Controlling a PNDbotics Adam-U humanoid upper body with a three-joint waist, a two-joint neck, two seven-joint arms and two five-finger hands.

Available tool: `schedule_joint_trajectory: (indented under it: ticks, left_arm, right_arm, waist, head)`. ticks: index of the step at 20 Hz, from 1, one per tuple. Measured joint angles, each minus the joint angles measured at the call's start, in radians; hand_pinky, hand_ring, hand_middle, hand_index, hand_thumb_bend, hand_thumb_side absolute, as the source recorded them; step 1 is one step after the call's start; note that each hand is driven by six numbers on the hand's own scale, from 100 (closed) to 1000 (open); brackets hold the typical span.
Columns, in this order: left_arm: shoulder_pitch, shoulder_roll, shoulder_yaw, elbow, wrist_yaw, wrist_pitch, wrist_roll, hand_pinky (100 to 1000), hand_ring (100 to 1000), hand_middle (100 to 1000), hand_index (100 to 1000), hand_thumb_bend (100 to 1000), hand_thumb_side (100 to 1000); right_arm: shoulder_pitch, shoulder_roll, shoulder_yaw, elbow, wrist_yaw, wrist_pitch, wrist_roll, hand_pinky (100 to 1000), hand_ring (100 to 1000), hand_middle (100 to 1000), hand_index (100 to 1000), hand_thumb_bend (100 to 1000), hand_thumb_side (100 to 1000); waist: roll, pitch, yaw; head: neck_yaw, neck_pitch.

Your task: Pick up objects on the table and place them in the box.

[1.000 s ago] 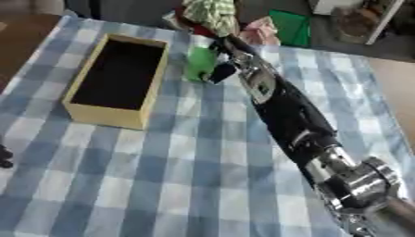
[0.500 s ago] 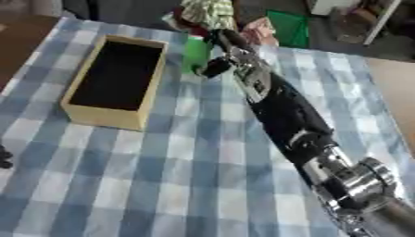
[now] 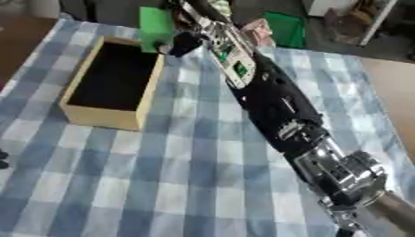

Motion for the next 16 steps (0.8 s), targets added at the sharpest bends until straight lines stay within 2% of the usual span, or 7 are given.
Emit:
schedule_joint_trajectory:
  ticks: [3, 4, 5, 11, 12, 13, 16]
  left_arm:
    - [0.0, -0.001, -0.004, 0.0, 0.0, 0.001, -0.003, 538, 560, 497, 656, 100, 247]
    - [0.0, -0.001, -0.005, 0.0, 0.0, 0.001, -0.004, 538, 560, 497, 656, 100, 248]
    - [0.0, -0.001, -0.005, 0.0, 0.0, 0.001, -0.004, 538, 560, 497, 656, 100, 247]
    - [0.0, -0.001, -0.006, 0.0, 0.0, 0.0, -0.005, 538, 559, 497, 656, 100, 247]
    - [0.0, -0.001, -0.006, 0.0, 0.0, 0.0, -0.005, 538, 559, 497, 655, 100, 247]
    - [0.0, -0.001, -0.006, 0.0, 0.0, 0.0, -0.005, 538, 559, 497, 655, 100, 247]
    - [0.0, -0.001, -0.006, 0.0, 0.0, 0.0, -0.005, 538, 559, 497, 655, 100, 247]
  right_arm:
    - [-0.017, 0.028, 0.035, -0.026, 0.0, -0.017, 0.023, 838, 882, 424, 567, 345, 100]
    - [-0.019, 0.045, 0.05, -0.033, 0.002, -0.023, 0.036, 837, 883, 428, 572, 425, 100]
    - [-0.019, 0.061, 0.063, -0.035, 0.005, -0.028, 0.051, 837, 883, 428, 572, 348, 100]
    - [-0.019, 0.121, 0.095, -0.034, 0.028, -0.036, 0.12, 833, 881, 460, 619, 411, 100]
    - [-0.018, 0.127, 0.098, -0.031, 0.033, -0.033, 0.125, 834, 883, 486, 664, 434, 100]
    - [-0.017, 0.132, 0.1, -0.028, 0.04, -0.031, 0.128, 834, 883, 486, 664, 434, 100]
    - [-0.016, 0.14, 0.104, -0.02, 0.061, -0.022, 0.135, 840, 900, 604, 835, 472, 100]
  waist:
    - [0.004, 0.0, 0.012]
    - [0.004, 0.0, 0.012]
    - [0.004, 0.0, 0.012]
    - [0.005, 0.0, 0.013]
    - [0.005, 0.0, 0.013]
    - [0.006, 0.0, 0.013]
    - [0.006, 0.0, 0.013]
  head:
    - [-0.012, 0.001]
    - [-0.013, 0.001]
    - [-0.014, 0.001]
    - [-0.019, 0.001]
    - [-0.021, 0.001]
    - [-0.021, 0.001]
    - [-0.021, 0.001]
